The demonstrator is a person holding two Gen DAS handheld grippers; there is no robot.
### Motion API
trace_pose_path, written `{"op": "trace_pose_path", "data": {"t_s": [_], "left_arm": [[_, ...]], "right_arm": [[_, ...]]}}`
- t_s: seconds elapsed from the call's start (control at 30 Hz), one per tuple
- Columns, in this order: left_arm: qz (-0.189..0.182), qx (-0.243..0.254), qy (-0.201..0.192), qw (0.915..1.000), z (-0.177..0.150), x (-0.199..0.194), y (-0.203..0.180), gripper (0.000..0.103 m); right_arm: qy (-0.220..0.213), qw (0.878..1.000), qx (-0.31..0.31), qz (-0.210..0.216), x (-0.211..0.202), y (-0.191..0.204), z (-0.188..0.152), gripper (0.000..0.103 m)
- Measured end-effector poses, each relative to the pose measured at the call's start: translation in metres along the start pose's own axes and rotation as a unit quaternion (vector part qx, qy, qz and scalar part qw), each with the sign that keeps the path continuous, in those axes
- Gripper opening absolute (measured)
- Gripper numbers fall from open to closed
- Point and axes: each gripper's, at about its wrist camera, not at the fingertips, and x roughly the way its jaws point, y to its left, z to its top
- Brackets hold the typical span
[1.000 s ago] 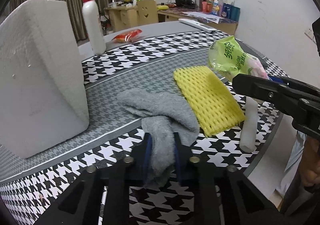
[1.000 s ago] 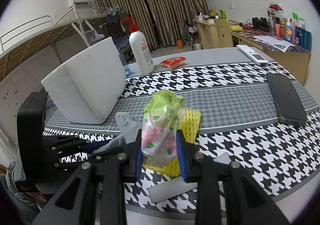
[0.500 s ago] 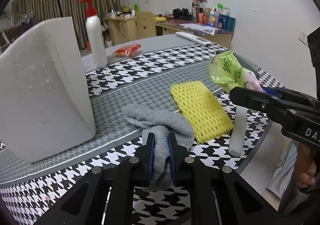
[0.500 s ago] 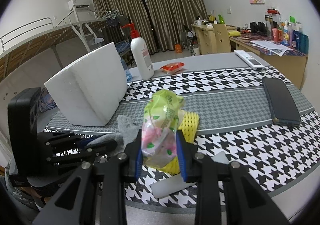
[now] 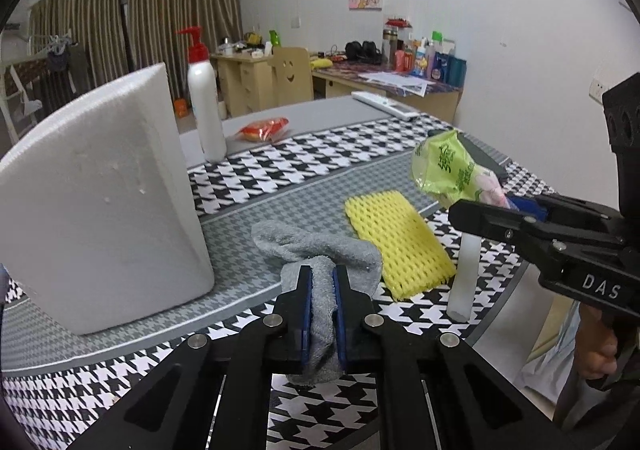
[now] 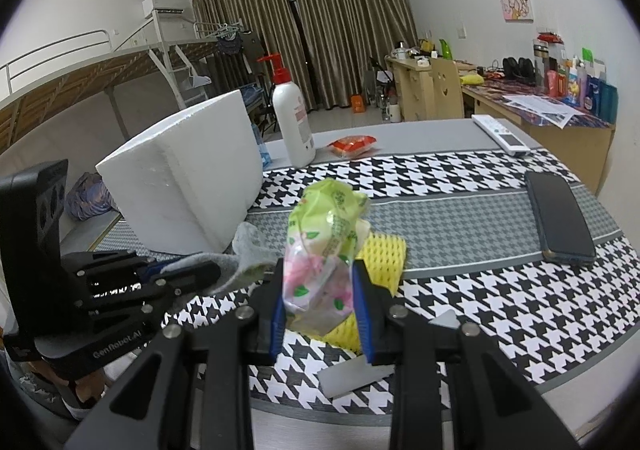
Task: Organize soft objects
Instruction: 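Lift and carry the grey cloth and tissue packet with both tools to the foam box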
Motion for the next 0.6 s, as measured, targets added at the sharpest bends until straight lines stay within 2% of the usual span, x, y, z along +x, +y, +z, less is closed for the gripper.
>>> {"op": "trace_pose_path", "data": {"t_s": [0.6], "left_arm": [[0.007, 0.002, -0.060, 0.9982, 0.021, -0.040, 0.007, 0.010]], "right_arm": [[-0.034, 0.999, -0.033, -0.001, -0.013, 0.024, 0.020, 0.034]]}}
